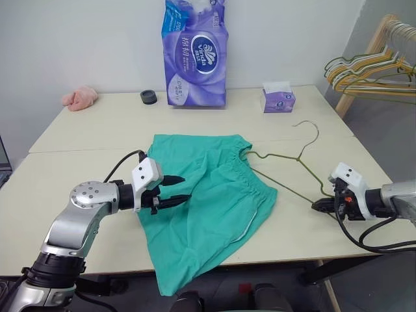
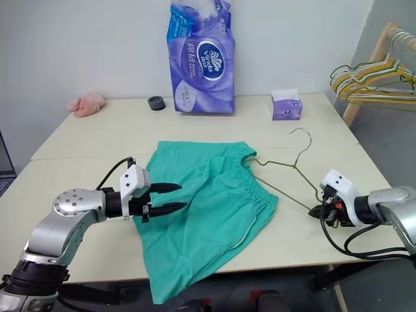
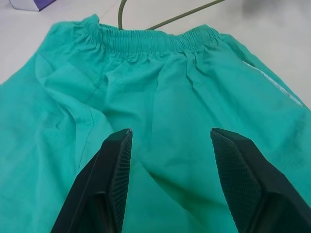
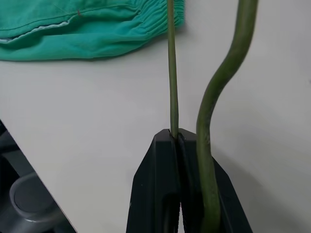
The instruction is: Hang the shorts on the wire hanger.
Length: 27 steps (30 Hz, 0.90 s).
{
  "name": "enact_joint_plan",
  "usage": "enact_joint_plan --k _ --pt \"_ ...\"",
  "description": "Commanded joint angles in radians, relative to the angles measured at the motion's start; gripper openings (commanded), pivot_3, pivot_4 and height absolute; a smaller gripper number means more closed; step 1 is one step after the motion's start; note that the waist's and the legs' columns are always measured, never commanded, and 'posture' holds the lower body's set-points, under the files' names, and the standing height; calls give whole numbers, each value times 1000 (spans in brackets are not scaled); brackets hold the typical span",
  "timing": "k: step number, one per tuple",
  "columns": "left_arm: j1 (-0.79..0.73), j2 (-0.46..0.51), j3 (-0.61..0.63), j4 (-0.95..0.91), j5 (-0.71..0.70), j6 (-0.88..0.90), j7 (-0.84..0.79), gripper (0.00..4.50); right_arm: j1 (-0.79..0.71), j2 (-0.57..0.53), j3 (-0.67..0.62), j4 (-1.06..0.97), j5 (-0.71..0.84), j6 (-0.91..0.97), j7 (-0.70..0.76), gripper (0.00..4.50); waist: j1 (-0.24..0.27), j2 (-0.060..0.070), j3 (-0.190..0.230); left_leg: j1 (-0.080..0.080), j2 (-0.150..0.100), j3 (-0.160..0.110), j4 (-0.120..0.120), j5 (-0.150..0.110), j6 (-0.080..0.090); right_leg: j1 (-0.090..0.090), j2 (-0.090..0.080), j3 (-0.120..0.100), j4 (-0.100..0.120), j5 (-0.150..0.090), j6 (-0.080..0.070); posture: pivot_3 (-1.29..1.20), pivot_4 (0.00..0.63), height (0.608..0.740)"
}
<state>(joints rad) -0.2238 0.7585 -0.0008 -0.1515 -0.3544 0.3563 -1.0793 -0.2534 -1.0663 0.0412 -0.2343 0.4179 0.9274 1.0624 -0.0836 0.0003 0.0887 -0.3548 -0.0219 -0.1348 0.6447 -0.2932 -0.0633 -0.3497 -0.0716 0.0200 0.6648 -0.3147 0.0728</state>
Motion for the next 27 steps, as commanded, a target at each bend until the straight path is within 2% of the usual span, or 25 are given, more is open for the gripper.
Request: enact_joint_plan --k 1,6,15,22,27 --pt "-7 4 19 -30 -11 -4 9 2706 -10 1 11 -28 -6 -10 -7 0 0 0 0 0 0 0 0 0 0 0 0 0 0 0 0 -101 63 740" --pt "-18 -3 12 -23 -8 -6 10 2706 -59 38 69 68 -55 -20 -33 0 0 0 0 0 0 0 0 0 0 0 0 0 0 0 0 -99 65 740" --pt "-24 -16 18 -16 1 -10 37 2706 -224 101 161 295 -106 7 2 0 -1 0 1 -1 0 0 0 0 0 -1 0 0 0 0 0 -91 62 740" --pt "-82 -60 49 36 8 -18 122 2706 -330 146 252 384 -102 99 78 0 0 0 1 -2 0 -1 1 0 0 -1 0 0 0 0 0 -89 60 740" --pt "-142 -96 71 91 16 -25 192 2706 -412 252 216 474 -55 275 30 0 -5 0 1 -2 0 -1 1 0 0 -2 0 0 1 0 0 -86 58 740"
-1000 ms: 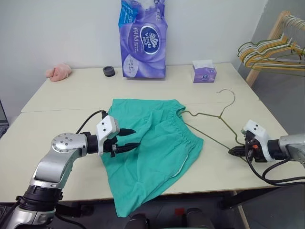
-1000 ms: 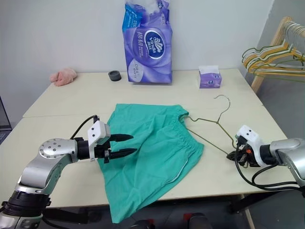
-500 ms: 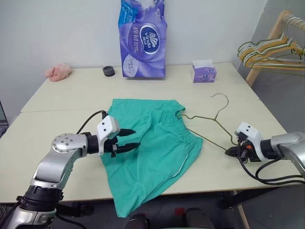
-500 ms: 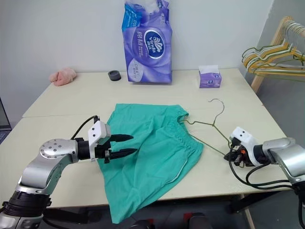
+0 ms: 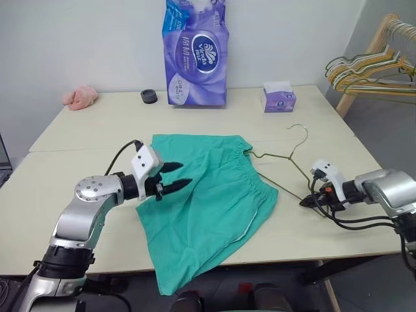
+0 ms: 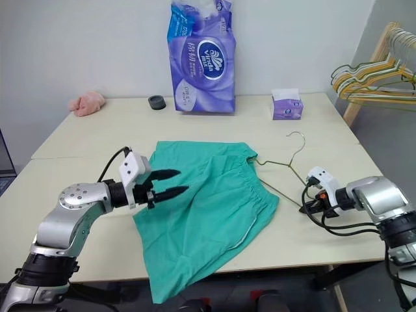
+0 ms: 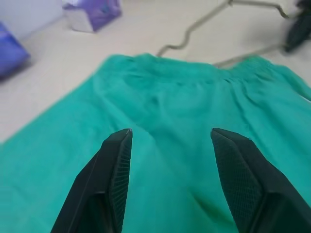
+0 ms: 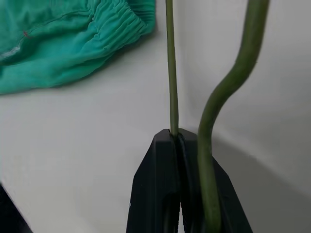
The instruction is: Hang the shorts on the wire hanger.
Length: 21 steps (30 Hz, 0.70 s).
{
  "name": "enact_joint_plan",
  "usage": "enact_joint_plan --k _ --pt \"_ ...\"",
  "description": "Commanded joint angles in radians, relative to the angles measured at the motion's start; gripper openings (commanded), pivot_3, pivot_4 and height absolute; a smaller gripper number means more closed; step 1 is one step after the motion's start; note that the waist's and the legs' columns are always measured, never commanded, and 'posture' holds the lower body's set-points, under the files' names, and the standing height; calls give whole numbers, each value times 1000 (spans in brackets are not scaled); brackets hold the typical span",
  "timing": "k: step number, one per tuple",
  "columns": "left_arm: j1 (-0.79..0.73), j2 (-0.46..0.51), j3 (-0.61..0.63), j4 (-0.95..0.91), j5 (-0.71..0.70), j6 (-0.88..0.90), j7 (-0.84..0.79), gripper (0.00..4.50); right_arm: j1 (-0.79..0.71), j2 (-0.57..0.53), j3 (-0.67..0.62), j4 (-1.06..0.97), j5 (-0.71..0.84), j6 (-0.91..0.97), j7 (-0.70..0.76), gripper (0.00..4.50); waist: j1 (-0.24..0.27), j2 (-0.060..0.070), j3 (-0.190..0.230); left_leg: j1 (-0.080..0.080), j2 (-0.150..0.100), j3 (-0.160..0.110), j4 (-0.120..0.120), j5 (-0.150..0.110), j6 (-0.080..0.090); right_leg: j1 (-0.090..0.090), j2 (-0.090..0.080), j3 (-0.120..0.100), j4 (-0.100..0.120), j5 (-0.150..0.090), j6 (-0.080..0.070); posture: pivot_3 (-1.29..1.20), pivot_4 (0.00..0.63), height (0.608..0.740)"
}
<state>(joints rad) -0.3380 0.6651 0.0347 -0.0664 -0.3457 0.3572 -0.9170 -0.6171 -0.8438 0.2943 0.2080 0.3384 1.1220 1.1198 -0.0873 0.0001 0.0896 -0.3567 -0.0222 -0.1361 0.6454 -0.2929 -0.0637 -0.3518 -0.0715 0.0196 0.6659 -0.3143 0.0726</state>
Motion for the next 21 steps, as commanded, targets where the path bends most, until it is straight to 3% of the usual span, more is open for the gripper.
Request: enact_joint_plan --k 1,9,21 --pt "-32 -2 34 14 12 -33 31 2706 -59 47 -45 49 25 103 -44 0 -1 0 0 0 0 0 0 0 0 0 0 0 0 0 0 -86 58 740" --pt "-55 -5 25 58 24 -67 36 2706 -147 179 -115 102 48 225 -167 0 -2 0 0 -3 0 -1 0 2 -4 -3 0 0 0 0 0 -96 60 740" --pt "-67 -21 25 85 39 -97 47 2706 -236 322 -138 157 53 221 -280 0 -20 0 0 -3 -1 0 0 3 -4 -4 0 0 2 0 0 -93 57 740"
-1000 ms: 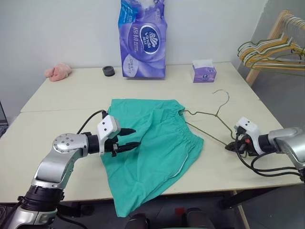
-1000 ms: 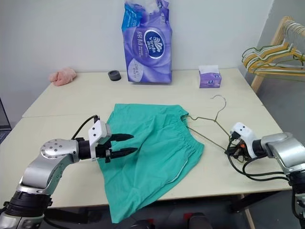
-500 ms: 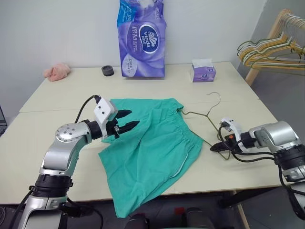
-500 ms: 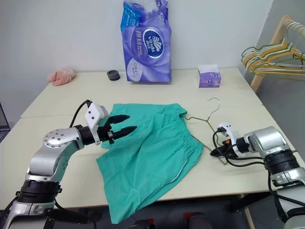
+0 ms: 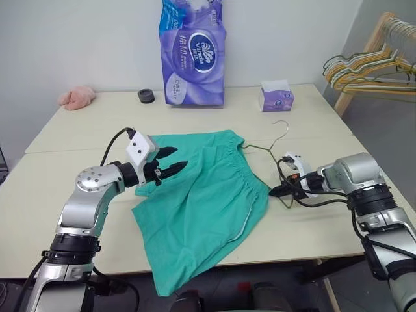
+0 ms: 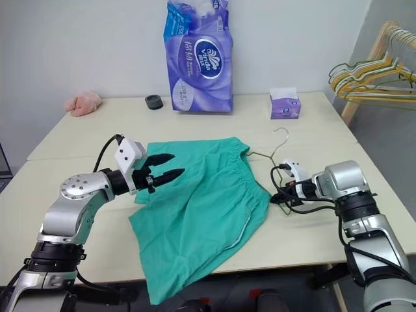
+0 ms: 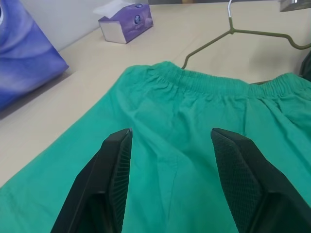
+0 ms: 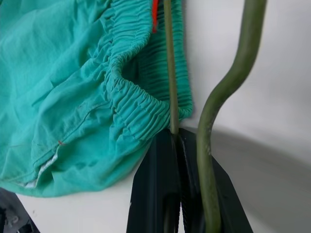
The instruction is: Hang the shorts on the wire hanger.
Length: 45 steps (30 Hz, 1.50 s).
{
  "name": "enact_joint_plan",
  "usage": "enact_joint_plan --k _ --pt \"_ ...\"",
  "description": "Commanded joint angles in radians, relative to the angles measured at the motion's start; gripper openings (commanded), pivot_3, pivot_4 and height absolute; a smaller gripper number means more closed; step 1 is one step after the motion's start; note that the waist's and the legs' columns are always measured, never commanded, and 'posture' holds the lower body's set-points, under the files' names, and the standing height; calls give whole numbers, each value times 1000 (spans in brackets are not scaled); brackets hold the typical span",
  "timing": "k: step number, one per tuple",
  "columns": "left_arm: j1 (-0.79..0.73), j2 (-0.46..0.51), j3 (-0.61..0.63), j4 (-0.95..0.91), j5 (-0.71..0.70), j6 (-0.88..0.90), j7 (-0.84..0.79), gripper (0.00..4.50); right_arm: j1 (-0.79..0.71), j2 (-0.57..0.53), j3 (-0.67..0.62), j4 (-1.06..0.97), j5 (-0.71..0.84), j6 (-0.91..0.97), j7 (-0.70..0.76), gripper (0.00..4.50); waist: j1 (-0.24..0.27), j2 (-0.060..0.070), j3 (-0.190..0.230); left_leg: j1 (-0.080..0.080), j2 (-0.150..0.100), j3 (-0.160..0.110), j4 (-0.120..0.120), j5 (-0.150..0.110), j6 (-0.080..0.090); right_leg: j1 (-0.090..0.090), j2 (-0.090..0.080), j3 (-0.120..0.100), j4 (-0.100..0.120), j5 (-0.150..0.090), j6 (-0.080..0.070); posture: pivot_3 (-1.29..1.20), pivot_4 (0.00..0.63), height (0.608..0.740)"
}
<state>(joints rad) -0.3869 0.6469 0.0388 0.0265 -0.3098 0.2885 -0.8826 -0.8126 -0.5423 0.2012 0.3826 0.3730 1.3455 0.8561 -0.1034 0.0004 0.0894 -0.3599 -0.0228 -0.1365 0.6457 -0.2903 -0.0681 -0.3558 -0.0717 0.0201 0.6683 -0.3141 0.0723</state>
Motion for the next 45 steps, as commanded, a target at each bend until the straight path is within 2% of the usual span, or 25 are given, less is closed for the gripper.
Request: enact_joint_plan --k 1,4,8,12,15,19,23,27,31,35,40,45 --pt "-19 -5 23 -6 4 -29 15 2706 -41 29 -49 -24 27 6 -19 0 -7 0 0 0 0 0 0 0 0 0 0 0 1 0 0 -93 57 740" --pt "-20 -11 25 1 12 -41 28 2706 -38 46 -52 -54 43 23 -18 0 -10 0 0 -1 0 0 0 0 0 -4 0 1 5 0 0 -95 56 740" --pt "-29 -20 37 9 -1 -20 50 2706 -47 109 -155 -154 97 -20 -45 0 -14 0 0 -4 0 0 0 1 -1 -10 0 4 9 0 0 -94 56 740" --pt "-52 -28 70 29 -34 31 75 2706 -20 97 -174 -255 125 -54 -38 0 -14 -1 0 -5 -1 1 0 1 -2 -14 0 9 12 0 0 -95 56 740" --pt "-97 -14 102 78 -37 20 75 3268 28 83 -171 -347 140 -63 -50 0 -13 -3 -2 -5 -2 2 1 1 -1 -15 0 12 12 0 0 -100 54 740" --pt "-223 28 157 204 -28 -20 83 4431 101 62 -137 -490 148 -90 -60 0 -13 -4 -2 -5 -2 2 1 1 -1 -15 0 12 12 0 0 -107 53 740" --pt "-332 114 138 318 -25 -52 -52 4470 155 11 -40 -596 98 -194 -42 0 -28 -4 -2 -5 -2 3 0 1 -1 -17 1 14 12 0 0 -113 50 740" --pt "-375 241 31 392 25 -105 -321 4470 179 -57 60 -661 45 -319 -6 0 -42 -4 -2 -5 -2 4 0 1 -2 -17 1 15 11 0 0 -114 48 740" --pt "-441 305 -59 515 110 -204 -483 4470 191 -96 114 -695 8 -407 20 0 -44 -4 -2 -5 -2 4 -1 1 -2 -17 1 14 11 0 0 -113 45 740" --pt "-509 307 -136 616 201 -329 -565 4470 198 -124 152 -720 -32 -480 43 0 -39 -4 -2 -5 -2 4 0 1 -1 -17 1 15 11 0 0 -111 44 740" --pt "-584 228 -176 741 257 -443 -572 4470 205 -144 188 -754 -71 -549 66 0 -36 -5 -3 -5 -2 4 1 1 -1 -17 1 14 11 0 0 -124 45 740" --pt "-503 185 -211 677 245 -447 -686 4470 214 -162 208 -788 -106 -594 80 0 -46 -5 -3 -5 -2 4 0 1 -1 -17 1 15 12 0 0 -135 48 740"
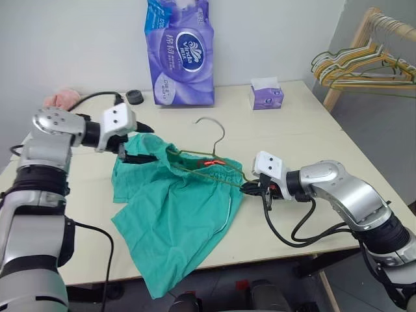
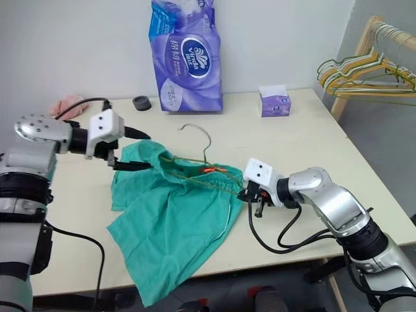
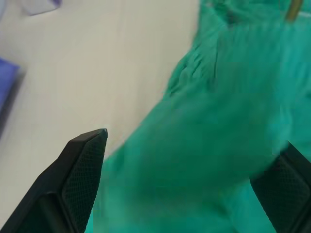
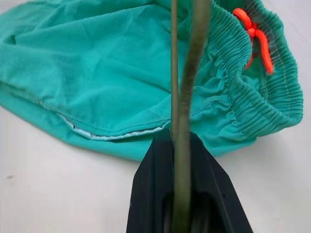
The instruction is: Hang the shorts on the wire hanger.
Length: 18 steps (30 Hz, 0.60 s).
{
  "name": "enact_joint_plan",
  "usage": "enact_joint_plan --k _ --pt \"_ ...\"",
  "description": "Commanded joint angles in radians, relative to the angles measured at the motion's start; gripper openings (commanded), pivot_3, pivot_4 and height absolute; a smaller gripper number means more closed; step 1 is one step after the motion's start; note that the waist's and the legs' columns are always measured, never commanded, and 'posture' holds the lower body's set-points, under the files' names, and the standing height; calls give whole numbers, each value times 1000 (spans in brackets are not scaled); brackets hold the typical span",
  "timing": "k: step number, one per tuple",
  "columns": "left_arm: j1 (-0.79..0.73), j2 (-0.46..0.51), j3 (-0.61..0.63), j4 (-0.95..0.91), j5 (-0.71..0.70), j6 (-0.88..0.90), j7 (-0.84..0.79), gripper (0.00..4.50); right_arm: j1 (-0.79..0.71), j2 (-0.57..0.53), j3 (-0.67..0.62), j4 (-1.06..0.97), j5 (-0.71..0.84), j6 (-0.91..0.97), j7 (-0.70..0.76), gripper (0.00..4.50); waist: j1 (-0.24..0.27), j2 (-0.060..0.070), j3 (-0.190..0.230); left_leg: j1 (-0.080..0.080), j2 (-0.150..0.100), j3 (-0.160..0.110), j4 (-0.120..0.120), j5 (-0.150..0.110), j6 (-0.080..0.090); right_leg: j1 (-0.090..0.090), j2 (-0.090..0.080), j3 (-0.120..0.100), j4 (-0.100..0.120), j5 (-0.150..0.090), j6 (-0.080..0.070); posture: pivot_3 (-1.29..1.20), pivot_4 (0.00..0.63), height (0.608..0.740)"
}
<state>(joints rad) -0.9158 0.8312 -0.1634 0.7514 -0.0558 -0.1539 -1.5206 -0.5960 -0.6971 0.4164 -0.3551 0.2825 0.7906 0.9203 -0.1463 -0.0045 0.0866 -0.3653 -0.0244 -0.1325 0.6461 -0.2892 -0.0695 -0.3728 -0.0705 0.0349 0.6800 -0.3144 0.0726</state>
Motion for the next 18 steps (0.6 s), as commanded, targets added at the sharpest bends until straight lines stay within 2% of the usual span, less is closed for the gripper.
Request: enact_joint_plan --k 1,7,10,18 --pt "36 -4 -8 -66 -16 10 -60 4470 -2 -8 -6 -52 -22 -46 17 0 -7 0 0 0 0 0 0 0 0 0 0 0 0 0 0 -135 48 740" --pt "111 -22 -14 -195 -83 120 -92 4470 4 -13 -2 -61 -60 -84 24 0 -18 0 0 0 0 -2 0 0 0 0 1 0 0 0 0 -146 53 740" --pt "150 16 -33 -264 -126 163 -94 3905 8 -12 -10 -49 -72 -95 24 0 -20 0 0 0 0 -2 0 0 0 0 1 1 0 0 0 -146 53 740" --pt "205 30 -28 -321 -115 179 -84 1504 -4 -1 -27 -17 -82 -120 31 0 -20 0 0 0 0 -2 0 0 0 0 1 1 0 0 0 -135 49 740"
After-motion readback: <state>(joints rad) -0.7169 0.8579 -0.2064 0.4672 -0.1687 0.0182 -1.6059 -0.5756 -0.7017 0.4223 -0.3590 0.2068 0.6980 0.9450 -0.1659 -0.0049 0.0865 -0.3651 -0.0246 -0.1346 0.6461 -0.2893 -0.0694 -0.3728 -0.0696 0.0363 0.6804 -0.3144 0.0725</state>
